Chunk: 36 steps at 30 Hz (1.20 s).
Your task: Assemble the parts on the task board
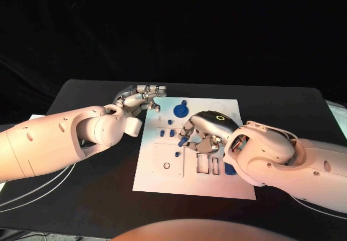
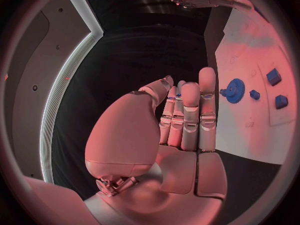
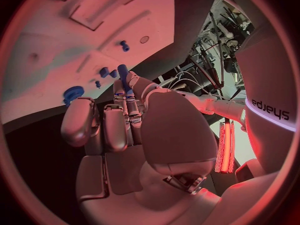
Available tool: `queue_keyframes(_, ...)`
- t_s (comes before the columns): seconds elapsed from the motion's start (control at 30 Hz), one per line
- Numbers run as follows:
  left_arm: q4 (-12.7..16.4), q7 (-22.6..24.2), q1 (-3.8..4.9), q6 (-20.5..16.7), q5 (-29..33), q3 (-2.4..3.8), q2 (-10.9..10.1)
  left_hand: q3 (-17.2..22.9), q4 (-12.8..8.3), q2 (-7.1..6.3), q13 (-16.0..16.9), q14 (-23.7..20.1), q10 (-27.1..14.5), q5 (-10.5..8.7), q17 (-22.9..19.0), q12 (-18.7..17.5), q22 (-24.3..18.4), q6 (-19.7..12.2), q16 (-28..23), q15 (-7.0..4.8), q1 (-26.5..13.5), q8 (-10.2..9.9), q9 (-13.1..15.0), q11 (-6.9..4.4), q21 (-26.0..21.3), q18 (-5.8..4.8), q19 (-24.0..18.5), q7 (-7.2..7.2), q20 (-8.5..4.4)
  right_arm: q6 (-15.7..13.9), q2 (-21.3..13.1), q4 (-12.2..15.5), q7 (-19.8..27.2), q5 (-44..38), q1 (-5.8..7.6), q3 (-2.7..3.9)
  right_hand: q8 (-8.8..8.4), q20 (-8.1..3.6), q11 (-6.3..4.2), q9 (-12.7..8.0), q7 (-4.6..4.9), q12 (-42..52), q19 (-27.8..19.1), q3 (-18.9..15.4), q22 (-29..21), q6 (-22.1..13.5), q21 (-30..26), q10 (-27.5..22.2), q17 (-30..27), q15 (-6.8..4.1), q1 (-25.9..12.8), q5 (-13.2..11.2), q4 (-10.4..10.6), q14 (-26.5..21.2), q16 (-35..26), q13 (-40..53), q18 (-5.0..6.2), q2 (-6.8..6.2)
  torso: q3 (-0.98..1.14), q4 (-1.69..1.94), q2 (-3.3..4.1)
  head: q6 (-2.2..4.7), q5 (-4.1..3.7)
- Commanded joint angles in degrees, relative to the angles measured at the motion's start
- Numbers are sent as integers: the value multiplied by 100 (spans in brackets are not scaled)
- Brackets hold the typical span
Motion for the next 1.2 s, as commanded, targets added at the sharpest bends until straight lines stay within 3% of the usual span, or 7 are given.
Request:
queue_keyframes(0.03, 13, 23, -1, 121, -25, 4, 18, -36, 5, 50, 7, 2, -38, -1, -7, 20, -5, -17, 22, -9, 2, 16, -5, 4, 8, 87, 31, 19, 9, 145, 205, -73, 297, 88, -96, -15, -10, -10, -31, 79, 39, -47, 27, 41, -12, -10, 2, 63, -9, 20, 46, 48, -11, 274, 15, -4, 40, 94, -8, 7, -3, -24, 45)
queue_keyframes(0.27, 13, 23, -2, 122, -25, 5, 28, -36, 5, 50, 7, 2, -38, -1, -7, 20, -5, -17, 22, -9, 2, 16, -5, 4, 8, 87, 31, 19, 9, 356, 581, -327, 429, 45, -296, -59, -18, -7, -24, 80, 46, -65, 25, 52, -16, -20, 0, 55, -12, 25, 40, 67, -22, 273, 14, -6, 41, 92, -4, -4, 5, -51, 114)
queue_keyframes(0.43, 11, 19, -2, 128, -25, 5, 34, -36, 5, 50, 7, 2, -38, -1, -7, 20, -5, -17, 22, -9, 2, 16, -5, 4, 8, 87, 31, 19, 9, 462, 692, -466, 454, 9, -365, -76, -22, -5, -22, 81, 49, -72, 23, 56, -18, -24, -1, 53, -14, 28, 38, 77, -28, 272, 13, -7, 41, 91, -2, -4, 2, -78, 133)
queue_keyframes(1.2, -2, 6, -2, 144, -25, 5, 47, -36, 5, 50, 7, 2, -38, -1, -7, 20, -5, -17, 22, -9, 2, 16, -5, 4, 8, 87, 31, 19, 9, 1093, 765, -616, 246, -233, -397, -86, -27, -2, -15, 83, 55, -86, 23, 60, -13, -30, 1, 49, -8, 33, 25, 92, -33, 272, 19, -7, 39, 90, 7, -2, 2, -140, 156)
